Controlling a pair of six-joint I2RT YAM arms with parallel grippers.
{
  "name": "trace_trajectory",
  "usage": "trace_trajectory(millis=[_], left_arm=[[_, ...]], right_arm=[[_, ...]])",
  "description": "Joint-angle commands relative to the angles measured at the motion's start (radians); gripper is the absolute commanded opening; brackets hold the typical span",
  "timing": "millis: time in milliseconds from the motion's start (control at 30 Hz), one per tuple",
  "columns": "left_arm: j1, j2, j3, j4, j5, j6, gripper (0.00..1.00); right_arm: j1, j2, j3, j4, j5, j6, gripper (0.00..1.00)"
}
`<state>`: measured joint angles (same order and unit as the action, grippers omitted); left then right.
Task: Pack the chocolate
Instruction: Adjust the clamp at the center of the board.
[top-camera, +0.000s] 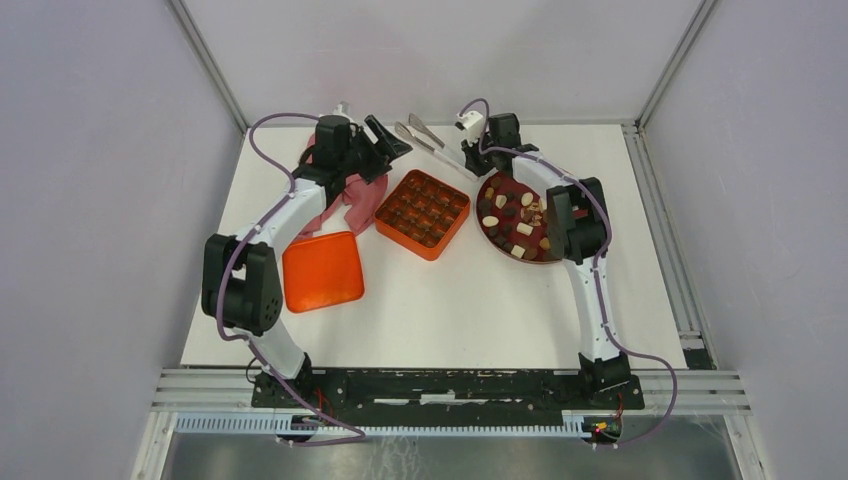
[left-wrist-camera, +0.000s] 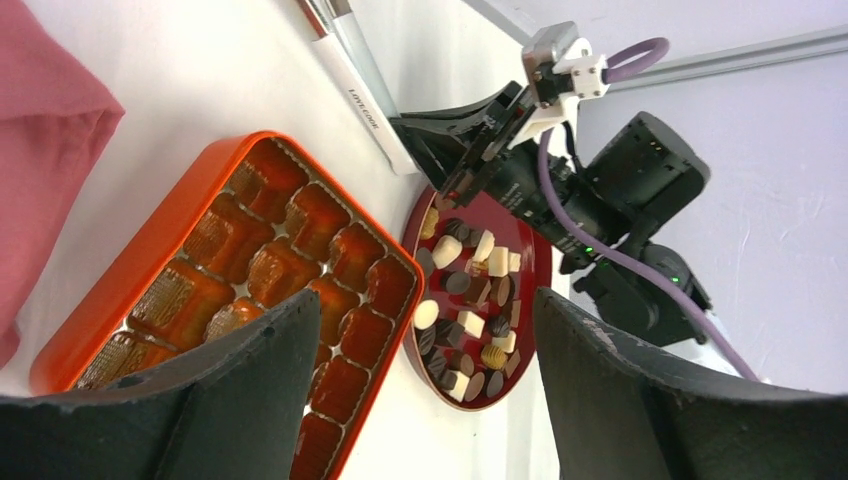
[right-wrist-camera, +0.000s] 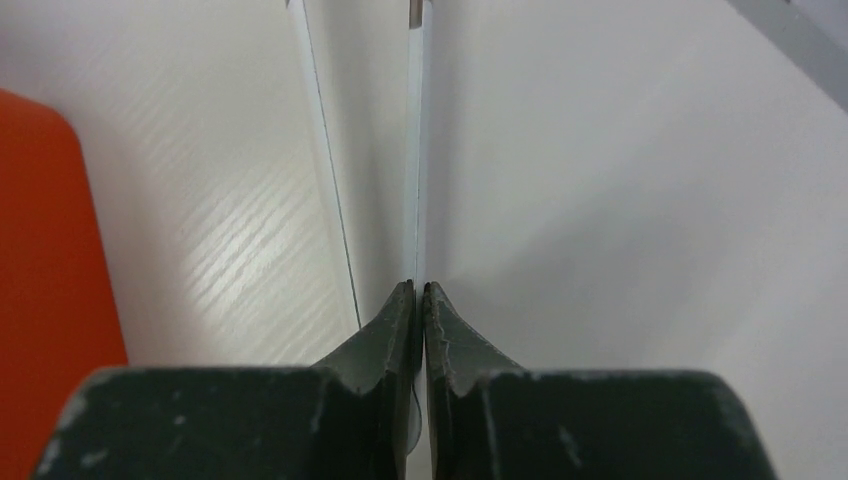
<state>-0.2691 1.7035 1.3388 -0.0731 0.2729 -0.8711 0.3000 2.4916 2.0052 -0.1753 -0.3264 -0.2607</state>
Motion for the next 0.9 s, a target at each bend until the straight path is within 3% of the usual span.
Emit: trace_trajectory(millis=[0, 200, 300, 400, 633, 867], left_arm=[[-0.007, -0.061, -0.043, 0.061, 0.016, -0.027, 0.82], [-0.018, -0.090, -0.075, 0.065, 0.003, -0.029, 0.82], [-0.020, -0.095, -0.077, 0.061, 0.003, -0.031, 0.82], [-0.021, -0.097, -0.066, 0.044, 0.001, -0.028, 0.82], [-0.027, -0.091, -0.025, 0.010, -0.006, -0.020, 0.82], [-0.040, -0.078, -0.007, 0.008, -0.014, -0.028, 0.82]], right_arm=[[0.003, -0.095, -0.053, -0.108, 0.027, -0.025, 0.12], [0.010, -0.152, -0.146, -0.091, 0.038, -0.046, 0.21], [0.014, -0.124, -0.097, -0.094, 0.027, -0.041, 0.31], [0.015, -0.080, -0.039, -0.087, 0.020, -0.024, 0.31], [0.024, 0.032, 0.109, -0.093, -0.008, 0.006, 0.30], [0.038, 0.055, 0.112, -0.088, 0.001, -0.007, 0.15]])
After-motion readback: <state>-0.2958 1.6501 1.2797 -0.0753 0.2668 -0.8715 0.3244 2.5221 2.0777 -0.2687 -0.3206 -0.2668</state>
